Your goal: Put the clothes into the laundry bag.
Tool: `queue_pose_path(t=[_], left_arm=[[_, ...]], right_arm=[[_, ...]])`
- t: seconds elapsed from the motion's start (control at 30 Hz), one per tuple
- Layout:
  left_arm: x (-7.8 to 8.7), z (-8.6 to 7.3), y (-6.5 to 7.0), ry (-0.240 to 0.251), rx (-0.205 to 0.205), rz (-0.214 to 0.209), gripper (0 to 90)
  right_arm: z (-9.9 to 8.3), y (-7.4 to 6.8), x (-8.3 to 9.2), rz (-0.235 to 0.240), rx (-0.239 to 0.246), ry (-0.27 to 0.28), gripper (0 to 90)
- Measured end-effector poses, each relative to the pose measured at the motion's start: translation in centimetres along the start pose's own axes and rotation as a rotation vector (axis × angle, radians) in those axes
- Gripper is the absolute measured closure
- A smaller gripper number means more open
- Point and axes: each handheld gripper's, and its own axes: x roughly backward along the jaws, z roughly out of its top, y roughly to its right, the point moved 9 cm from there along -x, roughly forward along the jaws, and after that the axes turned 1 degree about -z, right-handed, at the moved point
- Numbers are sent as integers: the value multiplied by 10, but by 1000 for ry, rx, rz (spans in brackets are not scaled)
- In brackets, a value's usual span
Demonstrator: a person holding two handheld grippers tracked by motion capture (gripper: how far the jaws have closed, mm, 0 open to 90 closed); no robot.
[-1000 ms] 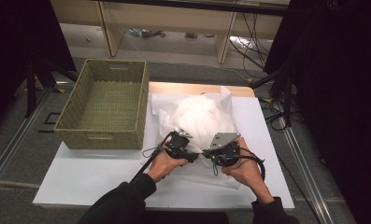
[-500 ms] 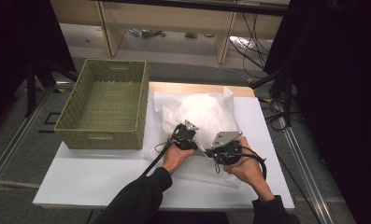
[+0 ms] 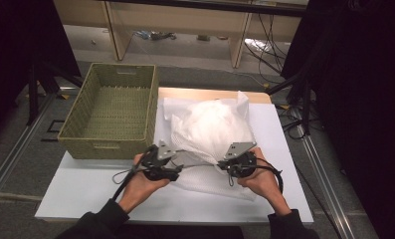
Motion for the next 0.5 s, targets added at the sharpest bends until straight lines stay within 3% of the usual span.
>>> queue_pose_path(t=[0.03,0.07,0.1,0.2,0.27,0.3,0.33,0.37,0.47,0.5], left_arm=[[0,0,0,0,0,0,352],[-2,-13,-12,-21,67,0,351],[-4,-18,-18,-49,53,1,348],[-17,-26,-18,-86,107,-49,348],[-21,-28,-16,-92,95,-51,354],[-28,-29,-16,-100,53,-25,355],[-31,-31,-16,-111,56,-38,373],[-31,-31,-16,-111,56,-38,445],[-28,-34,-9,-118,38,-128,768],[-21,-35,-4,-127,34,-156,832]], right_arm=[[0,0,0,0,0,0,899],[0,-2,1,7,-16,-7,899],[1,-1,1,2,-7,-2,899],[2,1,3,-1,3,15,899],[2,1,4,6,-3,19,899],[4,2,7,7,-14,32,899],[6,2,10,6,-18,37,899],[8,3,13,-1,-8,46,900],[12,1,23,0,-19,58,900],[14,2,23,-3,6,63,900]])
